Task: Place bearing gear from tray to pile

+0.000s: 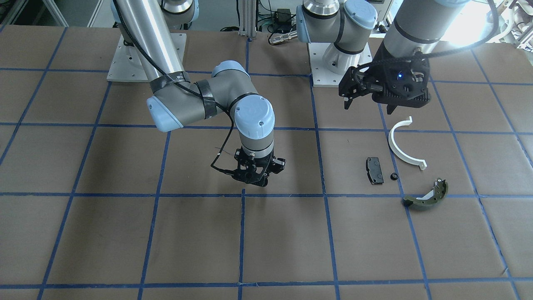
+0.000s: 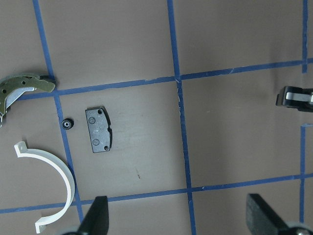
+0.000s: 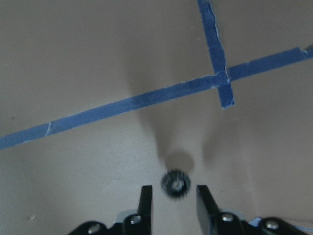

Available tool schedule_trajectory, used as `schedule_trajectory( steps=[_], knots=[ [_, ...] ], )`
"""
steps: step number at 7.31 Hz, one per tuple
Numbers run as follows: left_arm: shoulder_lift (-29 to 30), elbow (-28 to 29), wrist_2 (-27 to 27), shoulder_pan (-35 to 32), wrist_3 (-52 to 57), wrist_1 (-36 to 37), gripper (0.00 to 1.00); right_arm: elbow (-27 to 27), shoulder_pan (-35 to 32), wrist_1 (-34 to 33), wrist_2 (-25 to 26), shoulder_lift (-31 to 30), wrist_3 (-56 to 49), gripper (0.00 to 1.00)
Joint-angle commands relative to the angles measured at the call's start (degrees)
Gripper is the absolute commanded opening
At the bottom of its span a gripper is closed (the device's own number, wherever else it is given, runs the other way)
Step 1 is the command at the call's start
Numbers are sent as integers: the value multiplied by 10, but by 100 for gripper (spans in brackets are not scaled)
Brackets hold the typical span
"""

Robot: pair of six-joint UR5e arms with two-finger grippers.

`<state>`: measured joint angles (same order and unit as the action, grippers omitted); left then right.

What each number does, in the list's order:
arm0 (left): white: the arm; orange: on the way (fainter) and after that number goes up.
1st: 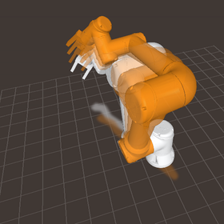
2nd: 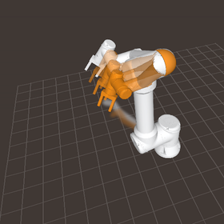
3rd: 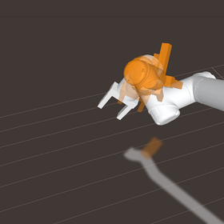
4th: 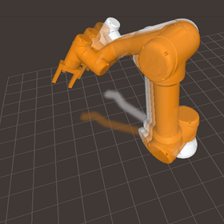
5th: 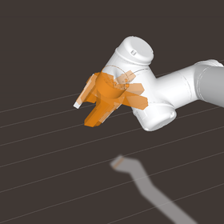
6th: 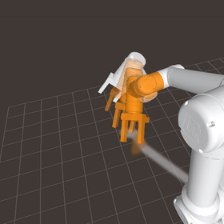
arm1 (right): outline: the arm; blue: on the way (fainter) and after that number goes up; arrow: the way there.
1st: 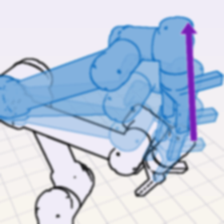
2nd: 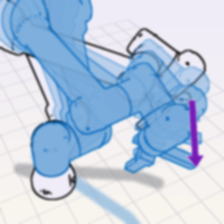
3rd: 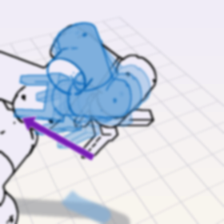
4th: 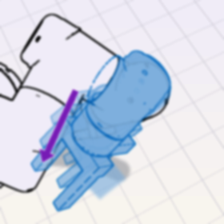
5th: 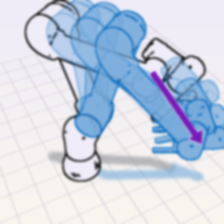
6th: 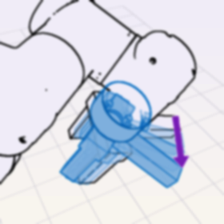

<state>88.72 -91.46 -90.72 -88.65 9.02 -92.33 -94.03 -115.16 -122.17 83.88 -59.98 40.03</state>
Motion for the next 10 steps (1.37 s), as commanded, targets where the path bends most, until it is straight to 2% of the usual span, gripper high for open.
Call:
schedule_trajectory(
  steps=[1, 3, 4, 5, 6, 7, 8, 9, 10],
  knots=[
    [-13, -5, 1, -13, -3, -7, 100, 9, 65, 25, 52, -28, -127, 100],
    [-16, -5, 0, -13, -3, -15, 100, 10, 175, 115, 59, -113, -277, 100],
    [-14, -5, 2, -13, -4, -15, 100, 10, 221, 148, 79, -155, -331, 100],
    [3, -5, 8, -13, -11, -12, 100, 16, 250, 200, 80, -201, -339, 100],
    [30, -8, 25, -17, -61, -6, 100, 37, 252, 262, 80, -254, -338, 100],
    [65, -12, 33, -45, -79, 29, 100, 58, 245, 339, 72, -300, -334, 100],
    [86, -15, 23, -88, -87, 44, 100, 62, 232, 379, 70, -339, -331, 100],
    [106, -23, 9, -120, -128, 57, 100, 62, 210, 388, 76, -353, -327, 100],
    [132, -42, 6, -130, -138, 125, 100, 61, 190, 388, 81, -350, -324, 100]
  ],
)
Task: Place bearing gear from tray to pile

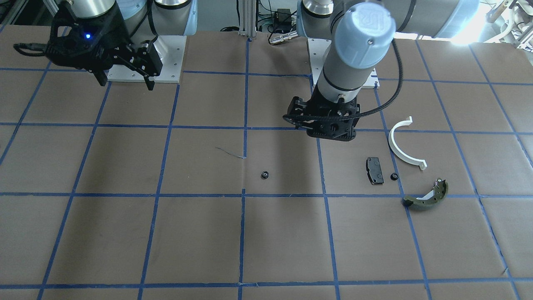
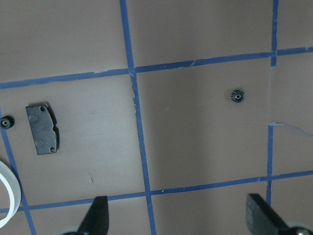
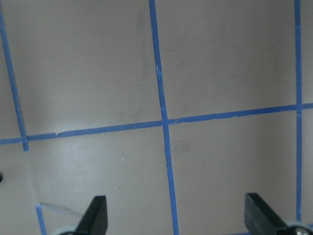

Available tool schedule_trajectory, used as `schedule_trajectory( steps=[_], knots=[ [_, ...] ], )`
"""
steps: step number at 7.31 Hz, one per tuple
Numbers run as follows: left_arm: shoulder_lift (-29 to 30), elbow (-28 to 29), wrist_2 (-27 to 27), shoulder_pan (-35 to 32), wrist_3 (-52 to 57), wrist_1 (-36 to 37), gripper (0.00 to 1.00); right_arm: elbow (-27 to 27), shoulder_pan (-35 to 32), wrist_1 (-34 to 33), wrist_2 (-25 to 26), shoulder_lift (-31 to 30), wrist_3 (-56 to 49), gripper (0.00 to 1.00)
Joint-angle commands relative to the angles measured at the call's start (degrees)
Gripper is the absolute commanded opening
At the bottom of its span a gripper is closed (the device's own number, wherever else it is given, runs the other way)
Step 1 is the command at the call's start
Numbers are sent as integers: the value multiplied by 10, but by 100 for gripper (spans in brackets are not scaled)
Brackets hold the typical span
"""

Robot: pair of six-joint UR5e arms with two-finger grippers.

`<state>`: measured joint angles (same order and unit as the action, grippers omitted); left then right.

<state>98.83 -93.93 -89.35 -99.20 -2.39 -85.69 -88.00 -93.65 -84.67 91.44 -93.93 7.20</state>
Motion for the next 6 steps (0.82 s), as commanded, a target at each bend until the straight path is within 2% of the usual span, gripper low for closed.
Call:
schedule_trajectory(
  steps=[1, 4, 6],
  knots=[
    [61, -34, -2, -32, -38, 132, 100, -1, -24, 12, 5, -6, -5, 100],
    [143, -58, -9, -86, -114, 235, 100, 40, -22, -33, 5, 77, -15, 100],
    [171, -106, -9, -93, -116, 325, 100, 42, -22, -35, 5, 97, -16, 100]
  ],
)
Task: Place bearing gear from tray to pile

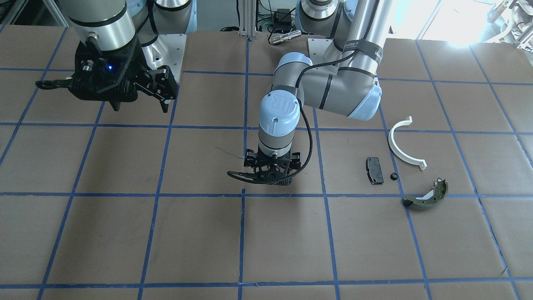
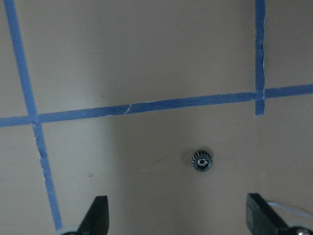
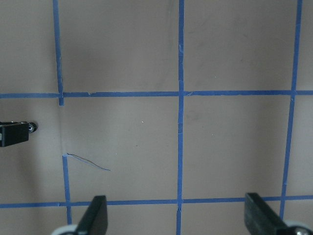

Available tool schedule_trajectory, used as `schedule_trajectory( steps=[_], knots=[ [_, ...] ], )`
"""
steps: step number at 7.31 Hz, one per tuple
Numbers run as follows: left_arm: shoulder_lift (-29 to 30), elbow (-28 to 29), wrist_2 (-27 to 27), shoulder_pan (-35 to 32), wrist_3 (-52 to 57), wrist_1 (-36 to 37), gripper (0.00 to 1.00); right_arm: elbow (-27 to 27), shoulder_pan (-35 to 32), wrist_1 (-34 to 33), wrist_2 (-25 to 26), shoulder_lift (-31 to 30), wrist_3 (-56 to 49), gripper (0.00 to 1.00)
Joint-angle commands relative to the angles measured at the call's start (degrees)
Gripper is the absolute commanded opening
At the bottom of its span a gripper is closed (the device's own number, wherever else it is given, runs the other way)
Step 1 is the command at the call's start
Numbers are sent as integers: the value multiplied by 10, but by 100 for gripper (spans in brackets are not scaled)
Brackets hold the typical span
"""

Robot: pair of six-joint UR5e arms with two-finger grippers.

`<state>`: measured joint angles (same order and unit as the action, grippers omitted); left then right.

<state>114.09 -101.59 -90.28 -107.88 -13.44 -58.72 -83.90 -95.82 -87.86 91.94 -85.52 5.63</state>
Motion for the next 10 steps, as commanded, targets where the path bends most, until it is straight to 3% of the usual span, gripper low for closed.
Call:
schedule_trajectory(
  steps=[1, 2, 3, 4, 5, 6, 8, 10],
  knots=[
    [21, -40, 0, -14, -11, 85, 100, -10, 2, -28, 1, 14, -1, 100],
    [25, -43, 0, -16, -11, 92, 100, -25, 2, -55, 0, 14, -1, 100],
    [27, -43, 0, -17, -9, 93, 88, -30, 2, -57, -2, 14, -1, 100],
    [28, -46, 0, -17, -2, 91, 57, -32, 2, -57, -2, 16, -5, 100],
    [29, -46, 0, -17, -2, 91, 38, -35, 2, -57, -1, 15, -7, 100],
    [29, -46, -1, -17, -3, 91, 26, -35, 3, -57, -1, 14, -18, 100],
    [25, -44, -1, -17, -3, 92, 9, -35, 3, -57, -4, 11, -35, 100],
    [8, -34, -1, -7, 14, 90, 4, -32, 3, -57, -4, 12, -40, 100]
  ],
)
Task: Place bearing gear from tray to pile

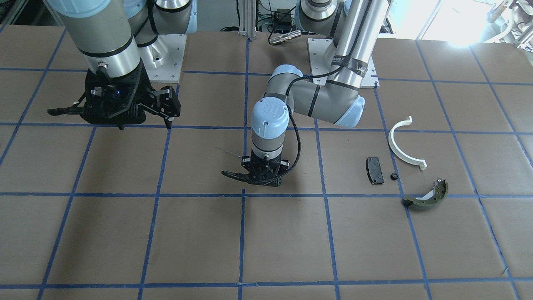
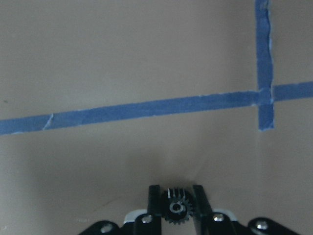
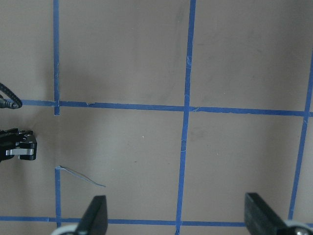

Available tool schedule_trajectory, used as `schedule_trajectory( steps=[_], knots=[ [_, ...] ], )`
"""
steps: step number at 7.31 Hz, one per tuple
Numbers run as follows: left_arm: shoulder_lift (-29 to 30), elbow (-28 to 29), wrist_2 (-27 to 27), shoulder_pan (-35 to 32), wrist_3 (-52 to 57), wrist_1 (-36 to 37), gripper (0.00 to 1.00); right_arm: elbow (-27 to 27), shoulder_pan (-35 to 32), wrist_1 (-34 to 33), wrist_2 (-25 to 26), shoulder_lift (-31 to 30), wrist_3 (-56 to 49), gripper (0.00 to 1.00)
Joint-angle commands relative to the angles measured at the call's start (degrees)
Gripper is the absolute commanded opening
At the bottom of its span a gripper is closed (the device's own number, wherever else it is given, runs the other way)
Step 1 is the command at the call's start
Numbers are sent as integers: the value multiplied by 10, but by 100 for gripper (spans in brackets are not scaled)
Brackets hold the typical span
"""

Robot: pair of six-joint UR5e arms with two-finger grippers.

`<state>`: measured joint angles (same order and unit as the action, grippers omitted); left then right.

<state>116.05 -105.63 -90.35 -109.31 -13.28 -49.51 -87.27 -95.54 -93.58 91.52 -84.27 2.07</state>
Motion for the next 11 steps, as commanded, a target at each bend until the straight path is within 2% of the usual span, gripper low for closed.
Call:
schedule_trajectory(
  steps=[1, 5, 7, 10, 11],
  knots=[
    [-23, 13, -1, 41, 58, -17, 4, 3, 0, 0, 2, 0, -5, 100],
    [-86, 3, 0, 210, 252, -91, 4, 4, 0, -1, 2, 0, -5, 100],
    [-106, -30, 1, 299, 375, -92, 4, 3, 0, 0, 2, 0, -4, 100],
    [-96, -58, 1, 401, 479, -86, 5, 1, 0, 0, 1, 0, 0, 100],
    [-107, -96, -3, 415, 486, -85, 5, -1, 0, 0, 1, 0, 0, 100]
  ],
)
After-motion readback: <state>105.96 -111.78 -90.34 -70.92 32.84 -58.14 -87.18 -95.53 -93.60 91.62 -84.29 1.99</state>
